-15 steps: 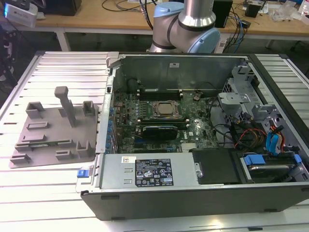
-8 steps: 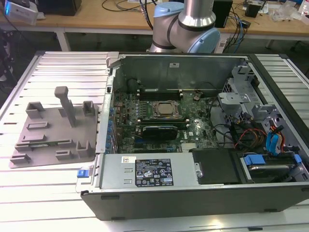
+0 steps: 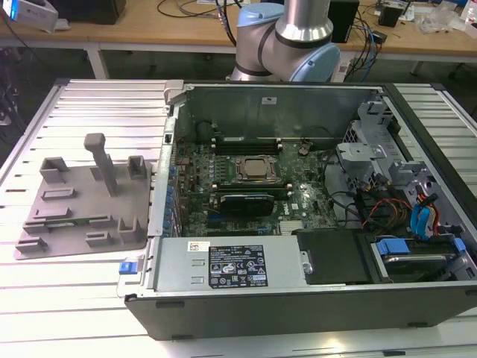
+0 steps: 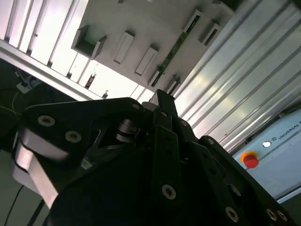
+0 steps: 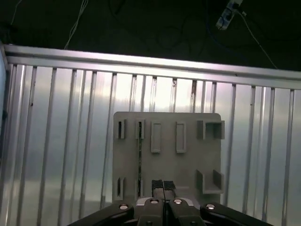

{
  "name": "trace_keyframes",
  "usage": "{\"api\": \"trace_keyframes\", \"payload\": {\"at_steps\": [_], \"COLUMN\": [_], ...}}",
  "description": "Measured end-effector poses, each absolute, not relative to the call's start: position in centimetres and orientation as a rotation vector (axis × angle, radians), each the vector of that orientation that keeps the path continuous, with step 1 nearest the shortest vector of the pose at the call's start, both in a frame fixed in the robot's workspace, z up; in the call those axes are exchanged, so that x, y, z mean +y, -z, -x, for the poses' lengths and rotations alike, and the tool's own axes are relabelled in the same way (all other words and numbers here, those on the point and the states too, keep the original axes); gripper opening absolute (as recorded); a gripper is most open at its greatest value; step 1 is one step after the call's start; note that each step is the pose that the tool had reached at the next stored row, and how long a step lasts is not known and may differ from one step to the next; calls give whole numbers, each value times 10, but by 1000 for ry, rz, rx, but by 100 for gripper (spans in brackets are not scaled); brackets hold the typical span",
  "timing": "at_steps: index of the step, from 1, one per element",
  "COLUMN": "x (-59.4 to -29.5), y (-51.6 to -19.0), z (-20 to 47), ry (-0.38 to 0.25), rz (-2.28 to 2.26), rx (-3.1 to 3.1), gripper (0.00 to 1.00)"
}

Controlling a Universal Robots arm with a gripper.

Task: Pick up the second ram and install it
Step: 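Pick up the second ram and move it above second insertion slot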

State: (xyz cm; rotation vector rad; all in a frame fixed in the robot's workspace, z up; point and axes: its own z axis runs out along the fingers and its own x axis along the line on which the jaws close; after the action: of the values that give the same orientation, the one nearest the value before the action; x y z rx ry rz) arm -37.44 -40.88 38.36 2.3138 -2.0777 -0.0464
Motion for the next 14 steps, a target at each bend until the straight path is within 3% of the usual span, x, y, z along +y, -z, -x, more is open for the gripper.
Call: {"api": "trace_keyframes", "payload": {"at_steps": [10,11,12,14], "x": [-409,-409,-409,-409], "y": [-381,-381,-381,-380], "z": [375,375,375,375], "ry": [76,76,76,76], "rz": [-2262,-2262,-2262,-2261], "rx": [-2167,-2167,-2168,-2169], "gripper": [8,14,28,28]}}
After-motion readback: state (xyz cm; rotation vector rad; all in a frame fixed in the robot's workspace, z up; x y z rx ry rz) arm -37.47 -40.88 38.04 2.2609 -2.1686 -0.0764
